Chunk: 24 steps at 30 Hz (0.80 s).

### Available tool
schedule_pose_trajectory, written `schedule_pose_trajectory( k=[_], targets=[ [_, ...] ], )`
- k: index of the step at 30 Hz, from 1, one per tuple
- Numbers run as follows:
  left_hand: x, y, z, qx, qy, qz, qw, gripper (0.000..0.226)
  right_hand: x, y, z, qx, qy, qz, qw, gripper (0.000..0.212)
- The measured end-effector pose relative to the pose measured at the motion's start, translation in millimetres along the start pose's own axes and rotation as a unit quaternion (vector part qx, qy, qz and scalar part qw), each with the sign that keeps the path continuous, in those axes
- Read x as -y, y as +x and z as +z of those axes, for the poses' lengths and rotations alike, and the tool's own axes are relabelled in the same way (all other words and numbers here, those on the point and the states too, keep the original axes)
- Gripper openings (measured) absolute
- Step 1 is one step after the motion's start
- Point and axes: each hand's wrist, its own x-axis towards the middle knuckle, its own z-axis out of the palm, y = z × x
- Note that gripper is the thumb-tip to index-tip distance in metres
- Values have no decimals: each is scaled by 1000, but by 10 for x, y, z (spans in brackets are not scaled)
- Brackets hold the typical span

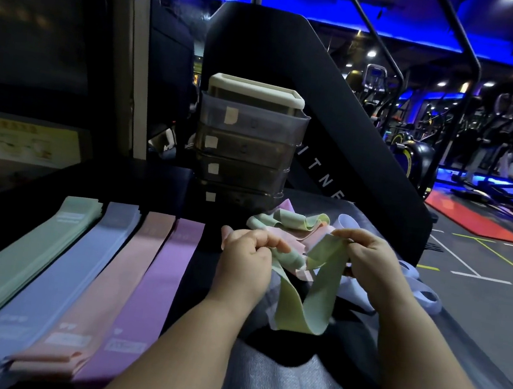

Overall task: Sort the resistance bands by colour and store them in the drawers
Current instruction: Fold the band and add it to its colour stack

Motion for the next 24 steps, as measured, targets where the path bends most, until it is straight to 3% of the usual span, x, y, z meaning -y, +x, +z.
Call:
schedule_pose_trajectory(
  k=[6,12,16,21,24],
  targets=[
    [-13,5,-16,34,-33,-27,998,66,-21,-5,-12,-4,-5,-27,1000,38],
    [-44,-9,-9,42,-60,-19,997,54,4,-16,-16,-40,10,-65,997,41],
    [-35,-10,-17,30,-60,-29,997,61,0,-7,-40,-51,-13,-92,994,39],
    [-86,-30,-45,13,-88,-42,995,31,15,-26,-84,-49,-13,-118,992,37],
    [-38,8,-42,1,-85,-38,996,29,16,-43,-135,-43,2,-126,991,29]
  ],
)
